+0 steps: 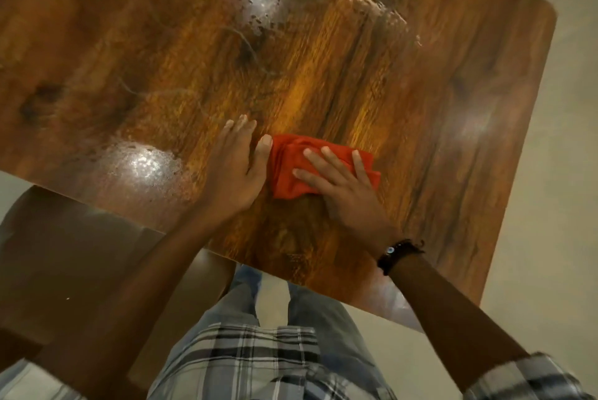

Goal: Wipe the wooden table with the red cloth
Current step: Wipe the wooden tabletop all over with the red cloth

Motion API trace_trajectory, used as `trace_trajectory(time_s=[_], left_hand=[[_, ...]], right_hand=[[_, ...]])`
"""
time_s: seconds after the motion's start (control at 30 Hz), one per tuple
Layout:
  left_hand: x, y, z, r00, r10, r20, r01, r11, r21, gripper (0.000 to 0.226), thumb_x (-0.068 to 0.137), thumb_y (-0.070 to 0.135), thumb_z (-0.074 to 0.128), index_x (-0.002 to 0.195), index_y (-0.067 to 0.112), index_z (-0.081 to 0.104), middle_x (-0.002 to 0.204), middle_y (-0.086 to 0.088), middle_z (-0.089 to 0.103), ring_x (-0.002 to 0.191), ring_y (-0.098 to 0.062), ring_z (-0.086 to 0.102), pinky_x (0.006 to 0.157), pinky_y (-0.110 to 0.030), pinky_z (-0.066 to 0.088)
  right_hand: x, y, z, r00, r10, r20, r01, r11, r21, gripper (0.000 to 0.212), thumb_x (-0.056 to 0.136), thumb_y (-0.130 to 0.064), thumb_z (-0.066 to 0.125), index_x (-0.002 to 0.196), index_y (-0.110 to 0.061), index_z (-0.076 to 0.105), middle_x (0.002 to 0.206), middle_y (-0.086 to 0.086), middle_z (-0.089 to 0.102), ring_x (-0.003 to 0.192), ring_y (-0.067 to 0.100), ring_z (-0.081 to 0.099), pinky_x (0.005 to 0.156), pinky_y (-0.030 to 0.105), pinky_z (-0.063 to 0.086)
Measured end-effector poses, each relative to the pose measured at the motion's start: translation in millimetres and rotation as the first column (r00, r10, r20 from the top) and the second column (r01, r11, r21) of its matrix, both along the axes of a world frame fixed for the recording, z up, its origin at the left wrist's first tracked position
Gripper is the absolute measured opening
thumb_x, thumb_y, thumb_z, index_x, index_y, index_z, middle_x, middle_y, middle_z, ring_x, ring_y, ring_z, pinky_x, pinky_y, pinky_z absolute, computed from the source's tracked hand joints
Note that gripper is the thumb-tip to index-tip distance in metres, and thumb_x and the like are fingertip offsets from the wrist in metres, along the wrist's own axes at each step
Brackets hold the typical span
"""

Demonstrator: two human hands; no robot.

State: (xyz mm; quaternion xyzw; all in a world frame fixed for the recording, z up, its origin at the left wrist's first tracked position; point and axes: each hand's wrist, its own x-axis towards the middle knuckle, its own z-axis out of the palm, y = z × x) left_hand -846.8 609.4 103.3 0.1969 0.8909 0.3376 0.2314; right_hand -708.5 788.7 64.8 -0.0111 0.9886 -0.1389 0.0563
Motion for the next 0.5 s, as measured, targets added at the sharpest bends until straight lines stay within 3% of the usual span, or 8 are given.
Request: trace_trajectory(time_s=[0.1, 0.27, 0.37, 0.5], left_hand=[[-11.7, 0.8, -6.6, 0.988, -0.146, 0.053, 0.152, 0.980, -0.131, 0.077, 0.097, 0.059, 0.034, 0.155, 0.012, 0.018, 0.164, -0.007, 0.009, 0.152, -0.023, 0.001, 0.122, -0.045, 0.007], [-14.2, 6.3, -13.4, 0.945, -0.327, 0.018, 0.310, 0.877, -0.367, 0.102, 0.086, 0.072, 0.043, 0.156, 0.015, -0.002, 0.164, -0.006, -0.015, 0.151, -0.025, -0.013, 0.121, -0.050, -0.002], [-9.6, 8.6, -14.3, 0.923, -0.386, -0.007, 0.341, 0.824, -0.452, 0.105, 0.086, 0.068, 0.049, 0.156, 0.016, -0.010, 0.161, -0.009, -0.023, 0.149, -0.029, -0.018, 0.121, -0.052, -0.003], [-7.5, 12.4, -12.5, 0.919, -0.395, -0.014, 0.337, 0.801, -0.494, 0.105, 0.087, 0.066, 0.051, 0.155, 0.014, -0.011, 0.161, -0.012, -0.023, 0.149, -0.031, -0.019, 0.120, -0.053, -0.002]], right_hand=[[-9.1, 63.6, 5.3, 0.975, -0.216, 0.045, 0.217, 0.975, -0.038, 0.063, 0.097, -0.008, 0.043, 0.148, -0.041, 0.029, 0.162, -0.009, 0.017, 0.150, 0.021, 0.010, 0.116, 0.065, 0.008], [-78.0, 129.3, 6.7, 0.820, -0.568, 0.072, 0.571, 0.799, -0.188, 0.044, 0.104, -0.026, 0.041, 0.145, -0.039, 0.038, 0.162, -0.003, 0.020, 0.151, 0.025, 0.007, 0.114, 0.067, -0.003], [-94.1, 115.1, 4.0, 0.807, -0.587, 0.073, 0.587, 0.780, -0.217, 0.043, 0.104, -0.029, 0.038, 0.146, -0.037, 0.038, 0.162, -0.002, 0.018, 0.151, 0.026, 0.003, 0.113, 0.065, -0.010], [-45.7, 66.5, 1.5, 0.924, -0.383, 0.009, 0.375, 0.900, -0.221, 0.047, 0.103, -0.023, 0.041, 0.148, -0.036, 0.035, 0.162, -0.005, 0.017, 0.151, 0.022, 0.001, 0.117, 0.059, -0.009]])
